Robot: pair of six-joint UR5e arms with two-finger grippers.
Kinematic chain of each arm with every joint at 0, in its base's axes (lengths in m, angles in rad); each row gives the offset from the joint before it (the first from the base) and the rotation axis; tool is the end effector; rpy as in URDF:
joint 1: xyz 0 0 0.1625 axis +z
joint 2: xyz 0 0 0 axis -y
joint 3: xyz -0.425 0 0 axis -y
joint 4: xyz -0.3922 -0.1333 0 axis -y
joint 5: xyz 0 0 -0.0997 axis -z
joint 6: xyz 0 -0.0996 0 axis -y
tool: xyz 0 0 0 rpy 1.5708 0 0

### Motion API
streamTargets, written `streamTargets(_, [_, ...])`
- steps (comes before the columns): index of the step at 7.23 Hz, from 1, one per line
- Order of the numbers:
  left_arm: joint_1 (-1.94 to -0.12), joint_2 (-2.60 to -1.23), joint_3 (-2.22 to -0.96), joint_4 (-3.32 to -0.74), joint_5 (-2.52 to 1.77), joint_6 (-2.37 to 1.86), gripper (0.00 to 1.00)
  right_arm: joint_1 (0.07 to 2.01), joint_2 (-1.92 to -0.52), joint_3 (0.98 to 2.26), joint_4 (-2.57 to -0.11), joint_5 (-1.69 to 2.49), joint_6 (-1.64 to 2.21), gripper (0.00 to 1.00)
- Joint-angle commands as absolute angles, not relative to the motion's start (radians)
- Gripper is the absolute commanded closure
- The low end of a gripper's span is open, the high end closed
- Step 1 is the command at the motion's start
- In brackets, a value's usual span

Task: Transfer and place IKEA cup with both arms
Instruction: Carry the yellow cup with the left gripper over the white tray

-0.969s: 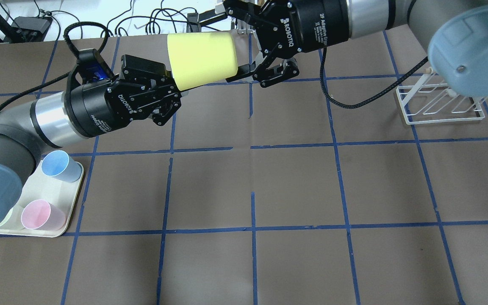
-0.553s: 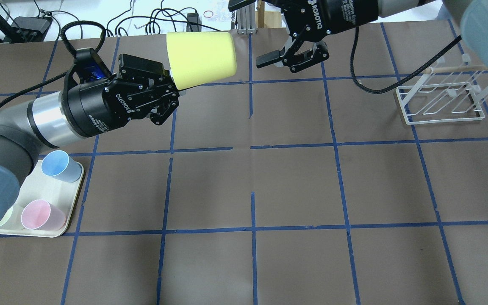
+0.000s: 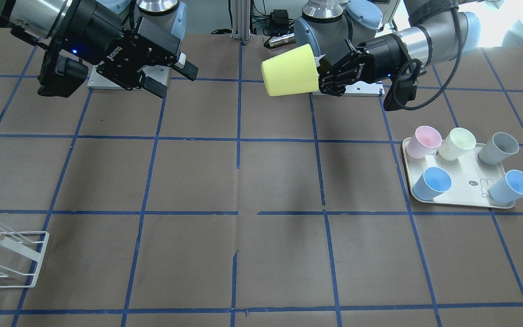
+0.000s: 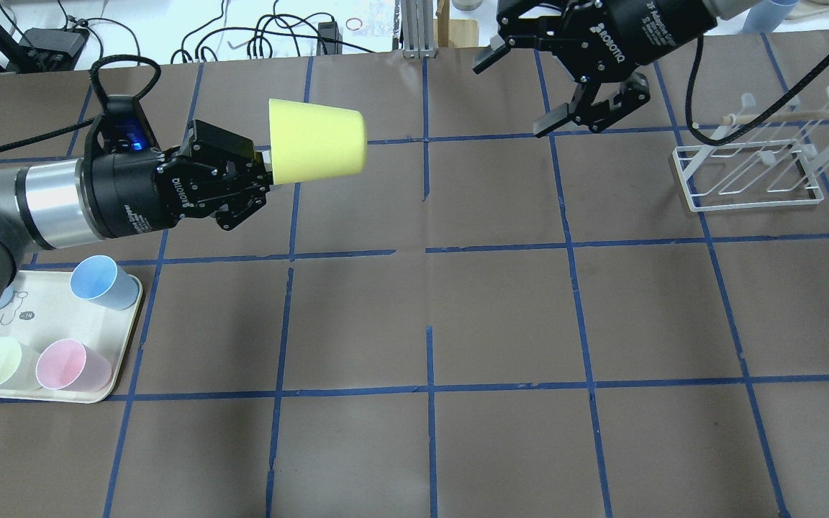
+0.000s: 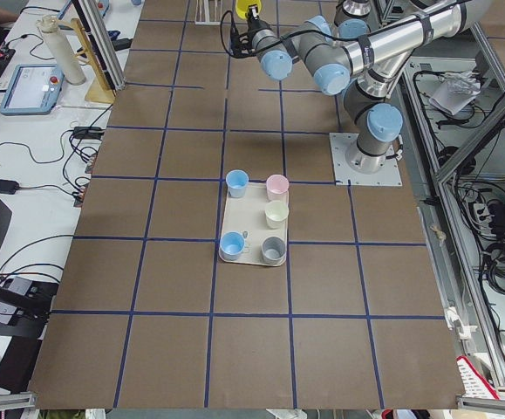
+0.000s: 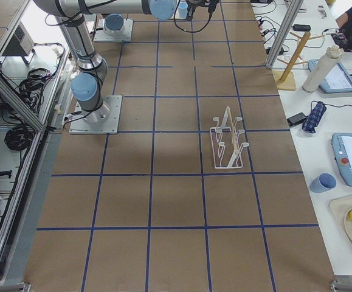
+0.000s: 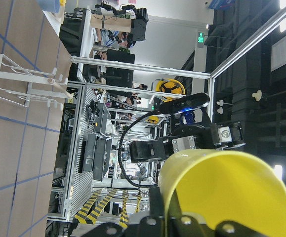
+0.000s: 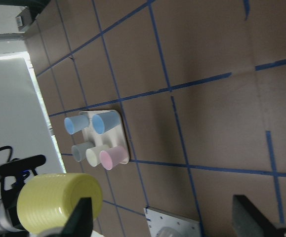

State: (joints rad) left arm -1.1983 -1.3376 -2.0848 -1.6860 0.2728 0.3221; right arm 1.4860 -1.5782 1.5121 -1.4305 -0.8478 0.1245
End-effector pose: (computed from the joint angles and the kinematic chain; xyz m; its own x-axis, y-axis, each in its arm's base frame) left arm -0.0824 -0.4190 0.4041 -0.2161 -0.1492 0.9649 -0.2819 0.9557 0.0846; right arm 0.1577 -0.4972 0.5315 -0.7267 0.2349 -0.6455 0.1761 0.9720 0.1555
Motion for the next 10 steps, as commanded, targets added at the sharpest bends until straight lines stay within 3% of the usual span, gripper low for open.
streamTargets(1, [-1.137,-1.345,-2.079,-1.531,0.624,0.324,1.00,1.499,-1.585,1.519,-1.436,-1.152,0.123,0.00])
streamTargets(5, [-1.129,-1.394,-1.990,-1.256,1.387,0.481,1.00,1.566,-1.504,1.534,-1.544,-1.412,0.127,0.00])
streamTargets(8, [-0.849,-1.492,-1.904,-1.269,1.433,0.862,1.00,1.592,-1.511,1.540,-1.545,-1.508,0.106,0.00])
streamTargets(10, [-0.761,-1.653,-1.777,-1.252,1.442,1.042,1.00,1.592,-1.499,1.543,-1.655,-1.639,0.103,0.00])
